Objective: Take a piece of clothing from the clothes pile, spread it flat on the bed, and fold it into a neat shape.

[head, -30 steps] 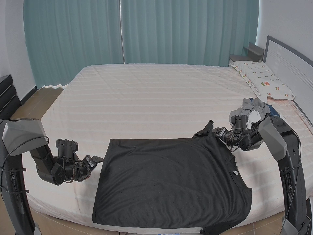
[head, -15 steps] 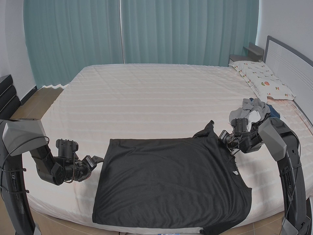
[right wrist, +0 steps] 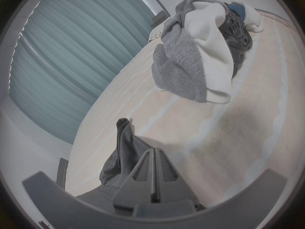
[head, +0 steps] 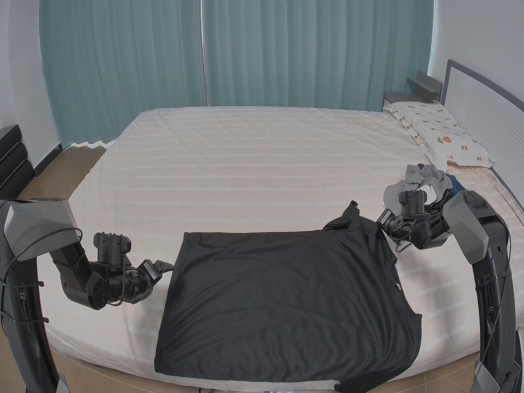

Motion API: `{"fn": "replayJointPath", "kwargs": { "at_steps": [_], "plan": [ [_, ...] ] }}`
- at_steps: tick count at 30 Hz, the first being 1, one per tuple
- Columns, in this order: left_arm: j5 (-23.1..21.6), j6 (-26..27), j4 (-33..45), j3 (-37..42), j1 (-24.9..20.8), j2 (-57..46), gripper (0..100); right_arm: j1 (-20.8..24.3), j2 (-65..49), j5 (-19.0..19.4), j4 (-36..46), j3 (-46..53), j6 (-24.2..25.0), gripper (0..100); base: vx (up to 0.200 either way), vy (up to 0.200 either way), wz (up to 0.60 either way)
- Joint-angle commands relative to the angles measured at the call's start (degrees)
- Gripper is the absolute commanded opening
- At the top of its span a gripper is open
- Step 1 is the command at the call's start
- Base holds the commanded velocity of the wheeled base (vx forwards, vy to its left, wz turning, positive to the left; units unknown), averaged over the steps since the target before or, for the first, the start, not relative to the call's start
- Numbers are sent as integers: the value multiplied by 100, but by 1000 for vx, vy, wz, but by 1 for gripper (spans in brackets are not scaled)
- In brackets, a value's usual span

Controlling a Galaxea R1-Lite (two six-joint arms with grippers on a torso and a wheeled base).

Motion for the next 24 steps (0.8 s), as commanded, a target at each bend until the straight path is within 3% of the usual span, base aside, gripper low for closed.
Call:
{"fn": "replayJointPath", "kwargs": {
  "at_steps": [1,12,23,24],
  "plan": [
    [-2,-2,-3,0,1,1,100,-67,-55,-5,-32,-2,-2,0,0,0,0],
    [-2,-2,-3,0,1,1,100,-339,-29,-75,-14,-2,-55,0,0,0,0],
    [-2,-11,-3,0,1,1,100,-339,15,-84,21,-2,-73,0,0,0,0],
    [-2,-11,-3,0,1,1,100,-321,33,-84,30,7,-90,100,0,0,0]
  ]
}}
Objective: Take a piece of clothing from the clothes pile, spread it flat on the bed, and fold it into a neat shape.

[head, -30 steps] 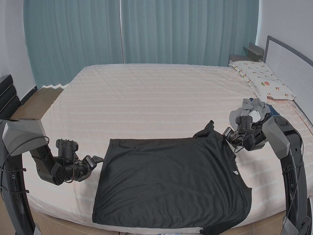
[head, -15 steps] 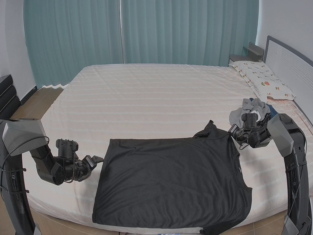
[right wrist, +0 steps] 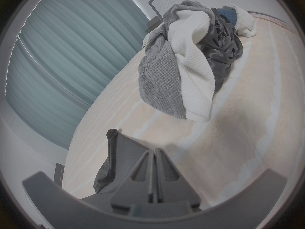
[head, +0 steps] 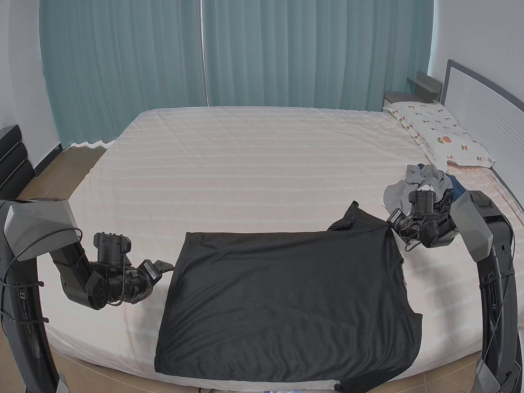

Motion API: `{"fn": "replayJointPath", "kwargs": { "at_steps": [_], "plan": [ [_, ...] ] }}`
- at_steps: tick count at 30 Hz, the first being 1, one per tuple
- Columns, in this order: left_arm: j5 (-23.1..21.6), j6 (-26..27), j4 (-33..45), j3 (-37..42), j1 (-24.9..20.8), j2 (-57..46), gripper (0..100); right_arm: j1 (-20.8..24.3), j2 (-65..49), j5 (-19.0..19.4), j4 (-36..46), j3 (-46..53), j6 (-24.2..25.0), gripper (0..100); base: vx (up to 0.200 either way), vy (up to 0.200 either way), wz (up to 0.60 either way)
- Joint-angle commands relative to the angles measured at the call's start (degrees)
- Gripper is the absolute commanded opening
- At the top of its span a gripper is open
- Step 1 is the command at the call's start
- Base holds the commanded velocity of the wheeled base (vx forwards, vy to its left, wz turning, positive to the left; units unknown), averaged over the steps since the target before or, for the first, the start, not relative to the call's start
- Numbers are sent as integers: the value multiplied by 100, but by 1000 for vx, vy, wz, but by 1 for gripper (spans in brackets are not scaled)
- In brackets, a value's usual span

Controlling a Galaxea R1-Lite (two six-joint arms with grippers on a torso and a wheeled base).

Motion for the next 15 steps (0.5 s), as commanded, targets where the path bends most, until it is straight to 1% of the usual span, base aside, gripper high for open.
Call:
{"fn": "replayJointPath", "kwargs": {
  "at_steps": [1,5,10,13,14,15],
  "plan": [
    [-2,0,-3,-2,1,1,100,21,37,1,13,10,-17,100,0,0,0],
    [-2,-9,-3,-2,1,1,100,74,81,-7,-58,1,-79,100,0,0,0],
    [-2,-9,-3,-11,1,-8,100,206,-148,1,-66,1,0,100,0,0,0],
    [-2,-9,-3,-11,1,-8,100,496,-438,19,30,-34,396,100,0,0,0],
    [-2,-9,-3,-11,1,-8,100,531,-456,19,30,-43,431,100,0,0,0],
    [-2,-9,-3,-11,1,-8,100,715,-491,19,65,-69,501,100,0,0,0]
  ]
}}
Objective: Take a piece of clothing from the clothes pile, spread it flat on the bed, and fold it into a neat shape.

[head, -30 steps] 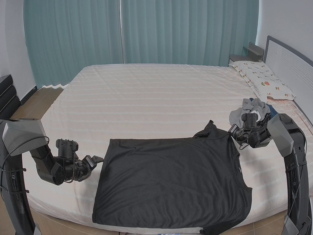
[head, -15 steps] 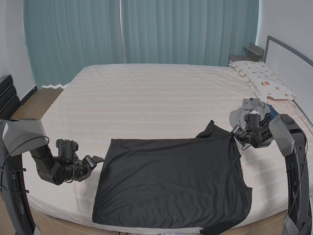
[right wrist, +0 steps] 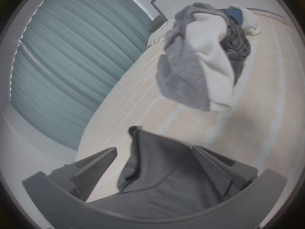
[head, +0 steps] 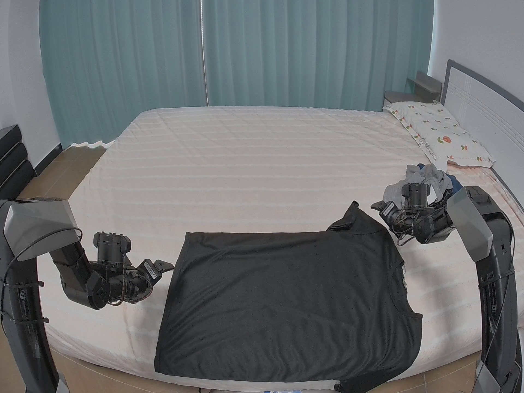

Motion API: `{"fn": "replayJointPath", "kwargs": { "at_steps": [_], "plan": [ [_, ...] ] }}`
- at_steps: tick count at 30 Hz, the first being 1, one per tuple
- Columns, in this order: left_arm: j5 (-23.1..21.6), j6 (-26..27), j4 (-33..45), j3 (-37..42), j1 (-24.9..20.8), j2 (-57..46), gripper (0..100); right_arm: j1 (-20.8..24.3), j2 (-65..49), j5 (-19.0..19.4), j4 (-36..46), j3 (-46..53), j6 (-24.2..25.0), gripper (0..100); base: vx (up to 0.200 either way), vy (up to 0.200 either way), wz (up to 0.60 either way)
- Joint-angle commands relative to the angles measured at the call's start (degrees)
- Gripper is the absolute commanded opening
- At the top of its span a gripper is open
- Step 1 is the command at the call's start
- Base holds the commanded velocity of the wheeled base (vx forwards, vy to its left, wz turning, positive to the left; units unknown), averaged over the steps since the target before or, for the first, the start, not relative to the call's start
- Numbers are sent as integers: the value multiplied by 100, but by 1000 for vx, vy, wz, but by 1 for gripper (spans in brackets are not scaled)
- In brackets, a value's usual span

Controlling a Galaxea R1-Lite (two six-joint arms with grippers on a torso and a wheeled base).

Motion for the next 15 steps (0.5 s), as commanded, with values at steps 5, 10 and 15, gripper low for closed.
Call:
{"fn": "replayJointPath", "kwargs": {
  "at_steps": [5,10,15],
  "plan": [
    [1,-3,-3,9,1,-7,100,844,-212,-2,550,-329,125,100,0,0,0],
    [1,-12,-3,9,1,-7,100,1064,175,-73,1411,-1225,152,100,0,0,0],
    [1,-12,-3,9,1,-7,100,1126,808,-538,1596,-1918,134,100,0,0,0]
  ]
}}
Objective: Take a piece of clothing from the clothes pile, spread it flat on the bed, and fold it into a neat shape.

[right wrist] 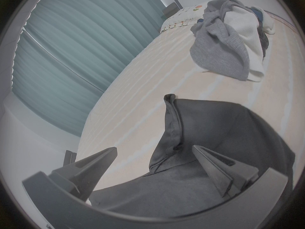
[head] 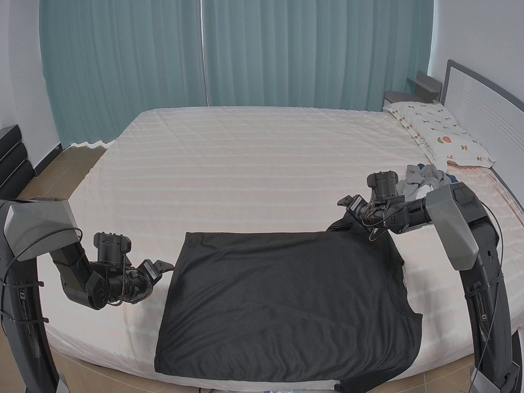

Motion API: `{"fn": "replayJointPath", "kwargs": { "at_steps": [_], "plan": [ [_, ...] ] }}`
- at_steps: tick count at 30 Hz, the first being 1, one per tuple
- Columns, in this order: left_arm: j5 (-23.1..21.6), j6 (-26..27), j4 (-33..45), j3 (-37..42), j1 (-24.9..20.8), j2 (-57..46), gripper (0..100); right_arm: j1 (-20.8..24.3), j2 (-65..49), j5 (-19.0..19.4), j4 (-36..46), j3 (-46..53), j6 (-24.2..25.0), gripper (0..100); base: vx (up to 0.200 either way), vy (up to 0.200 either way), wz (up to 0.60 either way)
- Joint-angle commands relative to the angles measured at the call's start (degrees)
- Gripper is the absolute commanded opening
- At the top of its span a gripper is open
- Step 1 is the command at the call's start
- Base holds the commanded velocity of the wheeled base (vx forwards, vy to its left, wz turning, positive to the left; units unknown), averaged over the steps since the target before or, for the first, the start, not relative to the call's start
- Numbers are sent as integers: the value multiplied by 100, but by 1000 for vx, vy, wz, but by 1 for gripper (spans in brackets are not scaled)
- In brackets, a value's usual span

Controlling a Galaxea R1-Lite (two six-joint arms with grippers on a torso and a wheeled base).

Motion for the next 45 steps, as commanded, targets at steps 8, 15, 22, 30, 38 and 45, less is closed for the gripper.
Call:
{"fn": "replayJointPath", "kwargs": {
  "at_steps": [8,15,22,30,38,45],
  "plan": [
    [1,-2,-3,0,1,-7,100,144,841,-405,153,-756,-17,100,0,0,0],
    [9,-2,-3,0,1,-7,100,92,850,-405,-102,-756,-17,100,0,0,0],
    [9,-2,-3,0,1,-7,100,83,867,-414,-242,-756,-26,0,0,0,0],
    [18,7,-3,0,1,-7,100,215,806,-422,-981,-756,-96,0,0,0,0],
    [18,7,-3,0,1,2,100,399,982,-528,-2071,-756,-931,0,0,0,0],
    [18,7,-3,0,1,2,100,461,1272,-537,-2079,-756,-1160,0,0,0,0]
  ]
}}
